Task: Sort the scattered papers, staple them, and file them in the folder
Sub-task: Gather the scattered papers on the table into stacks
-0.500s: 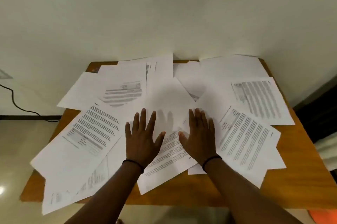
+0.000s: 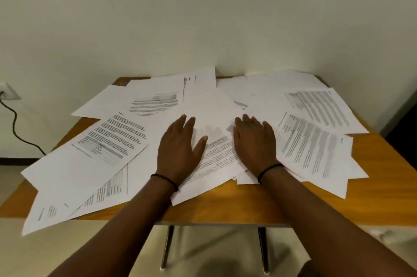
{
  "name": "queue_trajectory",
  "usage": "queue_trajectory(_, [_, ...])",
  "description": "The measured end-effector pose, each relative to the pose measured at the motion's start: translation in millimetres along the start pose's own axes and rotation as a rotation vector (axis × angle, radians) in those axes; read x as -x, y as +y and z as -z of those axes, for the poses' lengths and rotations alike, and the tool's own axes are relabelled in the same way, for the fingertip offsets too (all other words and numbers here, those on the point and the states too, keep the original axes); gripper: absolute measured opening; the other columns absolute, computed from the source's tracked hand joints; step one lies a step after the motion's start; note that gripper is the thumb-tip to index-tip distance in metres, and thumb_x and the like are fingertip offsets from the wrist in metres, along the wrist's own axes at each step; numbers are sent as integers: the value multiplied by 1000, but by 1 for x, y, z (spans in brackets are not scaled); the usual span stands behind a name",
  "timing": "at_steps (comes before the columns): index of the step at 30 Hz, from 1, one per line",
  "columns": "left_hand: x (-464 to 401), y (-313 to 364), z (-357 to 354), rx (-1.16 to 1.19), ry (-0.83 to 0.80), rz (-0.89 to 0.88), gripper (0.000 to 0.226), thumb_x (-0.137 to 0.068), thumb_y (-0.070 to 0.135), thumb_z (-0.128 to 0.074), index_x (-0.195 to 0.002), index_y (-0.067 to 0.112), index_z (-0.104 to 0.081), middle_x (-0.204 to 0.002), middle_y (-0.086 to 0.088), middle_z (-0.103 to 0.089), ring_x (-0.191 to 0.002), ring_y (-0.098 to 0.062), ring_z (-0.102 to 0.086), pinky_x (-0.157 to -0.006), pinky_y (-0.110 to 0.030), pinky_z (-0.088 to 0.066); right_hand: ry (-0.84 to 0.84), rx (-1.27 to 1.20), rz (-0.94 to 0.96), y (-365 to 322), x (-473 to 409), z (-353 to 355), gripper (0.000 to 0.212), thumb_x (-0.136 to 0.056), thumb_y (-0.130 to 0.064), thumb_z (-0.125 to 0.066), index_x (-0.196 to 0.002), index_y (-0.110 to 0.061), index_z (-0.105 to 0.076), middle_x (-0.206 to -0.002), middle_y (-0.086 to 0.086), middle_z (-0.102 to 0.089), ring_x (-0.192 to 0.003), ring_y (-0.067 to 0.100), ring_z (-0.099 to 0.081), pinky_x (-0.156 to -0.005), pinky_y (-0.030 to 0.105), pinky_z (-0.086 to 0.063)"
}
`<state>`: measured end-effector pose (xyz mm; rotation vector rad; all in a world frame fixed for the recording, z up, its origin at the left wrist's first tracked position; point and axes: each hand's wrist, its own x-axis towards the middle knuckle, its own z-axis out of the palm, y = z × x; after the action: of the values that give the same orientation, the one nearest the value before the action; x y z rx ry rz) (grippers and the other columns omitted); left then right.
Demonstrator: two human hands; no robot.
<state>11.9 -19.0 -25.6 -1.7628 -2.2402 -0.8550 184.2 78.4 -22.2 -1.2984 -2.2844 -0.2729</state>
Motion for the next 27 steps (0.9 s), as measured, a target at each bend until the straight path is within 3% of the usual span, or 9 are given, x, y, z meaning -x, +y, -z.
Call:
queue_trajectory(2, [12, 17, 21, 216, 117, 59, 50, -97, 52, -50, -121, 12, -66, -121, -9, -67, -109, -21, -63, -92, -34, -49, 90, -33, 16, -8, 6, 26, 32, -100, -23, -45, -123, -12, -64, -116, 6, -68, -106, 26, -65, -93, 45, -49])
queue_trajectory(4, [20, 38, 42, 529, 38, 240, 49, -98, 54, -46, -95, 12, -70, -94, -5, -72, -84, -15, -66, -79, -35, -52, 159, -113, 46, -24, 16, 49, 31, -100, -23, -51, -123, -9, -66, -107, 8, -73, -93, 25, -70, -79, 41, -57])
queue_trajectory(7, [36, 59, 62, 1060, -273, 491, 59, -94, 65, -40, -121, 19, -64, -114, -5, -71, -102, -19, -68, -97, -42, -54, 144, -294, -14, -55, 37, 83, 34, -104, -30, -46, -128, -14, -63, -100, 4, -75, -88, 21, -72, -73, 37, -58])
queue_trajectory(9, [48, 67, 66, 1286, -397, 439, 70, -88, 75, -36, -138, 30, -53, -128, 0, -66, -115, -17, -65, -103, -42, -51, 55, -437, -116, -73, 47, 97, 40, -105, -41, -34, -132, -24, -59, -105, -1, -74, -97, 19, -69, -84, 36, -56])
queue_trajectory(11, [61, 76, 73, 1410, -368, 398, 54, -90, 68, -38, -132, 39, -55, -123, 6, -69, -114, -11, -66, -98, -36, -53, -35, -814, -230, -88, 54, 113, 39, -105, -45, -32, -119, -29, -64, -106, -4, -73, -100, 15, -67, -91, 35, -53])
queue_trajectory(14, [66, 76, 82, 1462, -182, 389, 29, -98, 41, -49, -124, 31, -59, -111, -1, -74, -105, -18, -70, -86, -36, -57, -229, -1413, -397, -99, 56, 128, 23, -104, -37, -40, -107, -35, -62, -112, -1, -69, -103, 14, -65, -92, 33, -55])
queue_trajectory(16, [69, 68, 87, 1395, -108, 417, 24, -101, 24, -52, -124, 21, -60, -108, -9, -73, -101, -28, -70, -85, -42, -59, -265, -1538, -441, -94, 57, 130, 20, -100, -28, -47, -112, -28, -63, -111, 4, -69, -97, 17, -66, -81, 32, -58])
queue_trajectory(22, [73, 46, 120, 1224, -53, 504, 16, -100, 11, -53, -112, 10, -64, -104, -17, -69, -90, -31, -67, -77, -38, -57, -8, -857, -323, -61, 59, 135, 43, -94, -33, -62, -132, -15, -56, -133, 2, -59, -122, 18, -55, -95, 22, -40])
queue_trajectory(27, [80, 26, 140, 1213, -107, 487, 26, -99, 12, -55, -123, 4, -61, -112, -20, -69, -98, -37, -67, -86, -45, -56, -186, -1083, -411, -52, 69, 131, 71, -81, -47, -76, -136, -18, -42, -122, -5, -55, -107, 16, -55, -84, 28, -44])
